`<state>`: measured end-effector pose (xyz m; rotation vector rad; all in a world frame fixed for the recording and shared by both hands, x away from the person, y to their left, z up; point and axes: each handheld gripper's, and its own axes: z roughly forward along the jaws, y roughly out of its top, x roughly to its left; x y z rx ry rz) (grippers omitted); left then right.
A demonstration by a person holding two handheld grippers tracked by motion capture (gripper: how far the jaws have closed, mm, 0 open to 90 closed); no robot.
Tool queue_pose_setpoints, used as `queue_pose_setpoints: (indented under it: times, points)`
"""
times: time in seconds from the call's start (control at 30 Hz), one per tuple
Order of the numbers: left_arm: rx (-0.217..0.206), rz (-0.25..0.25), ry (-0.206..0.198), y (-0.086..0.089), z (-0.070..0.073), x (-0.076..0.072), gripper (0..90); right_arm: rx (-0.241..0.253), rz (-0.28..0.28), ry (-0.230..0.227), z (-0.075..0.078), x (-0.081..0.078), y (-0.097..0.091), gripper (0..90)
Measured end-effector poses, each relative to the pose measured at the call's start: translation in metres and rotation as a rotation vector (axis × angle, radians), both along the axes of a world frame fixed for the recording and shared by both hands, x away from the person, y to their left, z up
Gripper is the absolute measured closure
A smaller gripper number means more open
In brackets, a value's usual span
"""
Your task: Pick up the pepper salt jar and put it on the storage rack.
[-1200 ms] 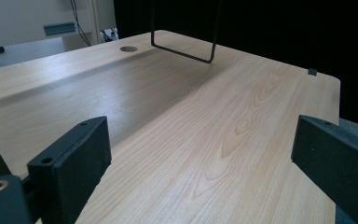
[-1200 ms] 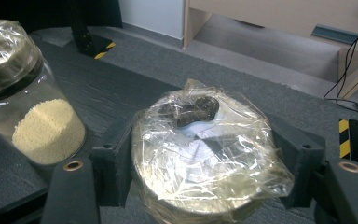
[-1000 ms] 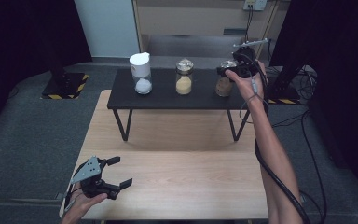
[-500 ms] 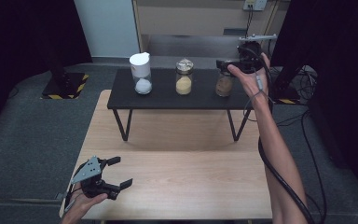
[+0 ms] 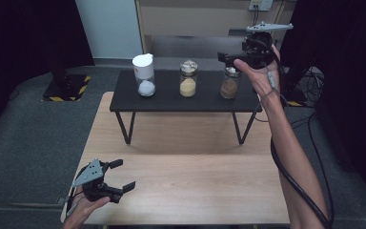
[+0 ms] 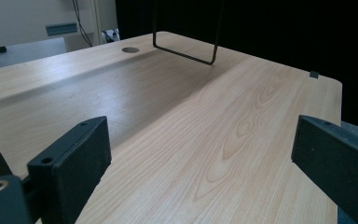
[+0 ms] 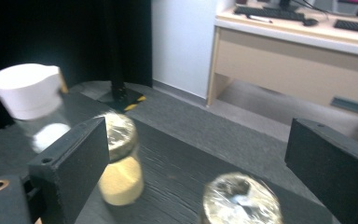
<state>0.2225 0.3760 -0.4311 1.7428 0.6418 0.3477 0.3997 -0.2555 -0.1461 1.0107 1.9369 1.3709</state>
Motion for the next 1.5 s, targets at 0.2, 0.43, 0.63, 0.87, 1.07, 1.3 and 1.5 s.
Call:
queue_pose_setpoints:
  times: [0.2, 0.43, 0.63, 0.87, 1.07, 1.3, 1.5]
  points:
    - [-0.003, 0.003, 0.002, 0.0, 0.0, 0.0, 3.8, 0.029, 0.059, -0.038, 0.002, -0.015, -0.004, 7.1]
    - [0.001, 0.0, 0.0, 0.001, 0.0, 0.0, 3.8, 0.031, 0.122, -0.084, -0.003, -0.033, -0.009, 7.1]
    - [0.006, -0.006, -0.003, 0.0, 0.0, 0.0, 3.9, 0.033, 0.138, -0.119, -0.008, -0.054, -0.013, 7.1]
    - [0.003, -0.004, -0.003, 0.0, 0.0, -0.001, 3.8, 0.033, 0.136, -0.134, -0.016, -0.077, -0.022, 7.0]
    - [0.0, -0.003, -0.003, 0.0, -0.001, -0.001, 3.8, 0.022, 0.109, -0.149, -0.021, -0.091, -0.033, 6.6]
    - [-0.001, -0.005, -0.002, 0.001, -0.001, -0.001, 3.7, 0.015, 0.088, -0.15, -0.026, -0.107, -0.046, 6.1]
    - [-0.008, -0.006, -0.006, 0.001, -0.001, -0.001, 3.4, 0.021, 0.084, -0.142, -0.04, -0.12, -0.057, 5.3]
